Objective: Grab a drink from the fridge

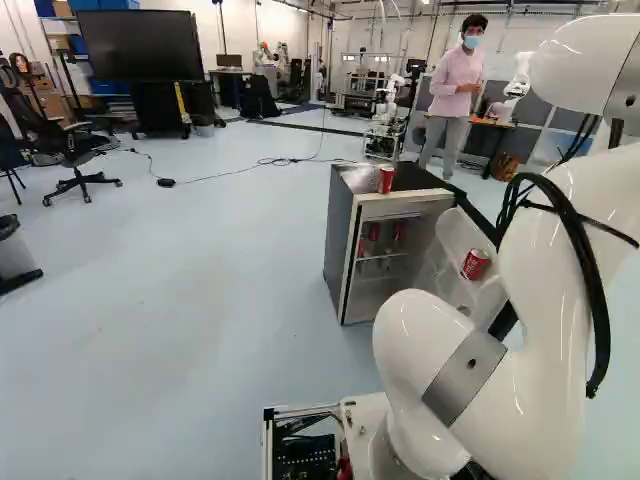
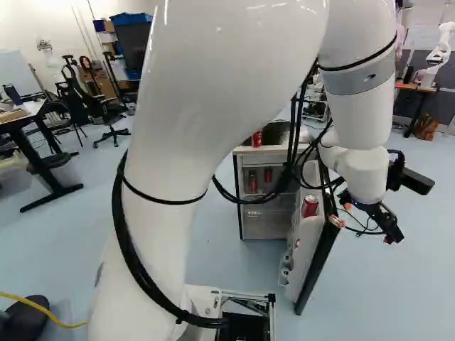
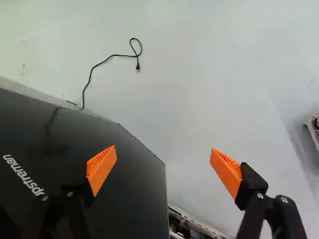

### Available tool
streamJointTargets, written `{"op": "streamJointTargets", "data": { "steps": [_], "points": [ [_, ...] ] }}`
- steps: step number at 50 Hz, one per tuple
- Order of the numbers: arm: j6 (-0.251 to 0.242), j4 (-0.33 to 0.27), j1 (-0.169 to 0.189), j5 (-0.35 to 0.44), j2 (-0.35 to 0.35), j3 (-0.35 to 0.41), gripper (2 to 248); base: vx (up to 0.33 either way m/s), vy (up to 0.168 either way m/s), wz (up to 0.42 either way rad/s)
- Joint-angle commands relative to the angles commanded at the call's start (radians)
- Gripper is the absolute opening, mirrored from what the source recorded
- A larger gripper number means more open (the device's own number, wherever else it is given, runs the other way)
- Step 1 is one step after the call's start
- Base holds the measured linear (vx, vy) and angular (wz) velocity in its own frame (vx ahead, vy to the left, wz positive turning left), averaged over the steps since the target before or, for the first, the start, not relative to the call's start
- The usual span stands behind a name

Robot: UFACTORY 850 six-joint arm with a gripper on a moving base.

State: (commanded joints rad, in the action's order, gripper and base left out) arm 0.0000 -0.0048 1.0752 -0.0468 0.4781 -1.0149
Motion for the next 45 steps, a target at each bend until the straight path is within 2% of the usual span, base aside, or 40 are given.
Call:
{"op": "streamJointTargets", "data": {
  "steps": [45],
  "points": [
    [0.000,0.000,-0.069,-0.001,-0.151,0.204,247,0.000,0.000,0.000]
  ]
}}
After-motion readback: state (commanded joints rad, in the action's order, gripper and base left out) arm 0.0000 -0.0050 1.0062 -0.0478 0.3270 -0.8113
